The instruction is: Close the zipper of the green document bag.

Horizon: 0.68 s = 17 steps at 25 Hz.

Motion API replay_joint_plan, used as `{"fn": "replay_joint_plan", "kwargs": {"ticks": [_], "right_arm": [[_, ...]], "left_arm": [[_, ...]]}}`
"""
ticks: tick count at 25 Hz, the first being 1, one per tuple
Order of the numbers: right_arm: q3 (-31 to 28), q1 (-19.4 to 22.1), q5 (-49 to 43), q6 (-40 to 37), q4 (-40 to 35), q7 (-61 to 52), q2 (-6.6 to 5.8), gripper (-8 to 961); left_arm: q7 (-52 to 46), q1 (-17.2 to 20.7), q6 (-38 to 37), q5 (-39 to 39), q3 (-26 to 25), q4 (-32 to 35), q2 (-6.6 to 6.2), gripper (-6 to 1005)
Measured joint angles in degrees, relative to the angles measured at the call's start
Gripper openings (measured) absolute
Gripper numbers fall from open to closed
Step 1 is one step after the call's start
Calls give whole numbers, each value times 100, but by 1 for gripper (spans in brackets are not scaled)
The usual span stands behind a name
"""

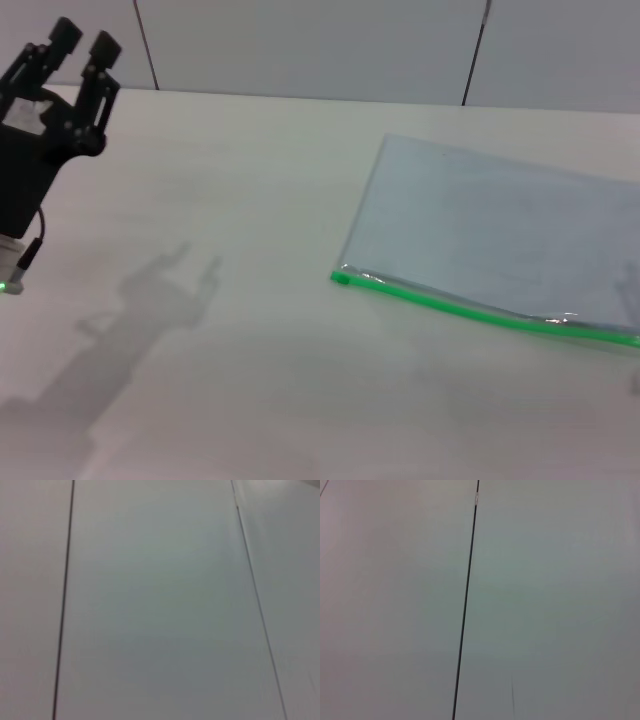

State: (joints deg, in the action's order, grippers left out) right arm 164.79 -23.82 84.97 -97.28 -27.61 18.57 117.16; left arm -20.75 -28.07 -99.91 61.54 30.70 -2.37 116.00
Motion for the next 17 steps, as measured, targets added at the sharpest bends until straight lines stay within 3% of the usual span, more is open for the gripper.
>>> {"fn": "replay_joint_plan", "kwargs": {"ticks": [17], "right_arm": [[8, 42, -151, 18, -103, -3, 8, 856]], "left_arm": [[-2, 320, -205, -655, -20, 9, 13, 408]]}}
